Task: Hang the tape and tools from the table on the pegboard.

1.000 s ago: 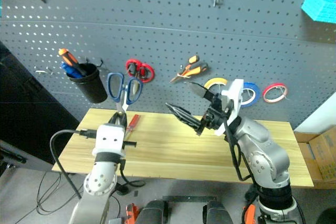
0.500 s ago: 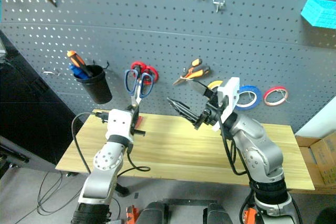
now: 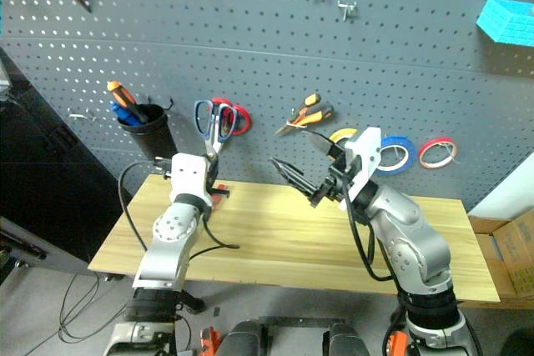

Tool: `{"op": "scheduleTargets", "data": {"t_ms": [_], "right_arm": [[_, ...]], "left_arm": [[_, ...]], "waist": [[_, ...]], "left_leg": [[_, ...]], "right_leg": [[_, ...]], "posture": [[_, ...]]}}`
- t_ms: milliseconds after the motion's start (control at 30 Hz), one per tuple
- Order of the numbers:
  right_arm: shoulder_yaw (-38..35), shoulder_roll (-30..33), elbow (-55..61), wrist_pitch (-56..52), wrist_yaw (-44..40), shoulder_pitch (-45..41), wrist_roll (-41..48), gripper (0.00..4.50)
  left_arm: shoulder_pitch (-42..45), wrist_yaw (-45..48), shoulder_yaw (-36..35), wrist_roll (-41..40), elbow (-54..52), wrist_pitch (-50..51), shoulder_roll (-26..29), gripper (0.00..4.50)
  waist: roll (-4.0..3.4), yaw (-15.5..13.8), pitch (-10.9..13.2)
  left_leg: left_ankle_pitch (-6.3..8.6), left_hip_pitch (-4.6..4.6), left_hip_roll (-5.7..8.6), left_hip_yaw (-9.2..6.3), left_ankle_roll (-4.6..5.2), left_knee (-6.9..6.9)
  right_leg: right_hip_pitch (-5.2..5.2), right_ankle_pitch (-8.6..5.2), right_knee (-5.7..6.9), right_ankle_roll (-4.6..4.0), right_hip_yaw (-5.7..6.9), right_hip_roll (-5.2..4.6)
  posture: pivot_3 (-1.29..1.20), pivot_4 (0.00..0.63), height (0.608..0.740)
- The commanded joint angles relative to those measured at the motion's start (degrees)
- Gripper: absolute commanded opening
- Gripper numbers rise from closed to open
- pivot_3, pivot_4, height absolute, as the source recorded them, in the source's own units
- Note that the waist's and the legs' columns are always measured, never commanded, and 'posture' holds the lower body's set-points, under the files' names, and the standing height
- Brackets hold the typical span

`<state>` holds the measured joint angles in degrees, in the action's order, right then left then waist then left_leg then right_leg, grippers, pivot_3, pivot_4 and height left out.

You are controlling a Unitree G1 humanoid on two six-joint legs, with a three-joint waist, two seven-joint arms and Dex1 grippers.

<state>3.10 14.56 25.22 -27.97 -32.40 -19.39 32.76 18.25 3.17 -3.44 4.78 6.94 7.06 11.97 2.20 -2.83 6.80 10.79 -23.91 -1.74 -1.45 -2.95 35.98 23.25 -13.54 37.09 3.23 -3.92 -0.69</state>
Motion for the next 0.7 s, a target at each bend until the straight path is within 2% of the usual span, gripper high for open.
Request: {"op": "scheduleTargets", "data": {"t_ms": [33, 100, 467, 500, 600, 700], "right_arm": [[-0.84, 0.3, 2.34, 1.28, 0.25, -0.92, 0.39, 4.5], [-0.75, 0.34, 2.34, 1.24, 0.29, -0.88, 0.34, 4.5], [-0.55, 0.73, 3.87, 0.45, 1.27, 0.73, 0.4, 4.5], [-0.41, 0.99, 4.06, 0.41, 1.2, 1.24, 0.28, 4.5], [0.54, 2.24, 4.65, -0.14, 0.9, 2.58, -0.38, 4.5], [4.06, 6.1, 4.55, -1.19, -0.27, 3.74, -4.09, 4.5]], "left_arm": [[3.01, 0.54, -0.37, -0.7, 1.98, -1.17, 0.46, 0.49], [3.73, 1.04, -0.27, -1.1, 3.24, -1.91, 0.42, 0.49], [1.43, 2.9, 0.4, -1.35, 2.72, -1.24, 0.49, 4.28], [0.49, 3.31, 0.5, -1.39, 1.99, -0.76, 0.66, 4.47], [-2.2, 4.24, 0.54, -1.38, -0.14, 1.04, 1.31, 4.47], [-5.77, 5.11, -0.1, -1.36, -3.09, 4.0, 2.58, 4.47]], "waist": [[0.0, 0.04, 0.0], [0.0, 0.08, 0.0], [0.0, 0.29, 0.0], [0.0, 0.36, 0.0], [0.0, 0.84, 0.01], [-0.02, 1.47, 0.02]], "left_leg": [[0.0, 0.0, 0.0, 0.0, 0.0, 0.0], [0.0, 0.0, -0.01, 0.0, 0.0, 0.0], [0.0, 0.01, -0.01, 0.01, 0.0, 0.0], [0.0, 0.01, -0.01, 0.02, 0.0, 0.0], [0.0, 0.01, -0.02, 0.01, 0.0, -0.01], [0.0, 0.01, -0.04, 0.02, 0.0, -0.01]], "right_leg": [[0.0, 0.0, 0.0, 0.01, -0.01, 0.0], [0.0, 0.01, 0.01, 0.01, -0.01, 0.01], [0.0, 0.01, 0.01, 0.01, -0.04, 0.01], [0.0, 0.01, 0.02, 0.01, -0.05, 0.01], [0.0, 0.0, 0.0, 0.0, -0.06, 0.01], [0.0, -0.04, 0.0, -0.07, -0.07, 0.01]], "posture": [[0.12, 0.053, 0.74], [0.12, 0.056, 0.74], [0.11, 0.076, 0.74], [0.11, 0.08, 0.74], [0.11, 0.09, 0.74], [0.1, 0.099, 0.74]]}}
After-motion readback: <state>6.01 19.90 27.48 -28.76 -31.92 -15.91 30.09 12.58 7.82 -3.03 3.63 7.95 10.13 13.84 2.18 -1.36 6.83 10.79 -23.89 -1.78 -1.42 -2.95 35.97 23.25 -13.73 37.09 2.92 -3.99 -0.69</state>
